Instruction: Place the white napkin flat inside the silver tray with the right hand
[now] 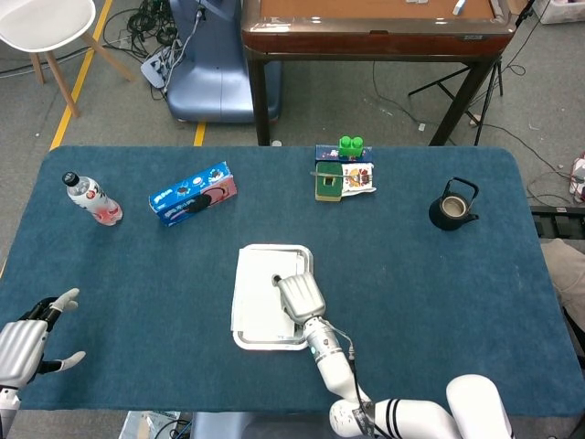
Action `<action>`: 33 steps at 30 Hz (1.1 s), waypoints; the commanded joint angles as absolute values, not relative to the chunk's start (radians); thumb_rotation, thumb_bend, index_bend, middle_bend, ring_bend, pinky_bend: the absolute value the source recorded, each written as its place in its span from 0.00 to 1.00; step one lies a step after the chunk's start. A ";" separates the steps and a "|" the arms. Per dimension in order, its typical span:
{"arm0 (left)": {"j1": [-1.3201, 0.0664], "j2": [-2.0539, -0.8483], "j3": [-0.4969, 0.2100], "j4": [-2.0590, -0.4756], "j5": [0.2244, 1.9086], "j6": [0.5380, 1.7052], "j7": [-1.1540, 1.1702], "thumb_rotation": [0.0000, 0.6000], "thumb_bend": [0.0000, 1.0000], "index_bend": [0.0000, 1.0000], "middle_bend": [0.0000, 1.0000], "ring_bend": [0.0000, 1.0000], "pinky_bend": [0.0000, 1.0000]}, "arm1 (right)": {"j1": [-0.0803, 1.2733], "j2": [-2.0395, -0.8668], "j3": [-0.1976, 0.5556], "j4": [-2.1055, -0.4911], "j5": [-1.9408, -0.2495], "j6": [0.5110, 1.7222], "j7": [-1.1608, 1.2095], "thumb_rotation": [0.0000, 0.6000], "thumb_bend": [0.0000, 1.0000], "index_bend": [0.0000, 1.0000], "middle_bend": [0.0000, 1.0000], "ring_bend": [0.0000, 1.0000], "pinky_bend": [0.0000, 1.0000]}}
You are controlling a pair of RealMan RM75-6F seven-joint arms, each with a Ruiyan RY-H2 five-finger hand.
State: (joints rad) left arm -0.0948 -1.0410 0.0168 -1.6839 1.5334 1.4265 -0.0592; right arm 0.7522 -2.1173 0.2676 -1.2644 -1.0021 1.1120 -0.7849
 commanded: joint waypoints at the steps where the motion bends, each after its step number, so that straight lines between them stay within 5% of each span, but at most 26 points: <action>1: -0.094 -1.040 0.016 -1.684 1.534 1.428 -0.062 1.00 0.01 0.13 0.30 0.18 0.34 | 0.758 -2.127 0.269 -1.249 -1.007 1.106 -0.773 1.00 1.00 0.39 1.00 1.00 1.00; 33: -0.088 -1.025 0.014 -1.697 1.538 1.443 -0.074 1.00 0.01 0.13 0.30 0.18 0.34 | 0.747 -2.157 0.244 -1.217 -0.978 1.090 -0.794 1.00 1.00 0.39 1.00 1.00 1.00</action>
State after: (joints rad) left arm -0.0884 -1.0256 0.0137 -1.6968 1.5383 1.4428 -0.0737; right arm 0.7477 -2.1569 0.2442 -1.2152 -0.9793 1.0891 -0.7925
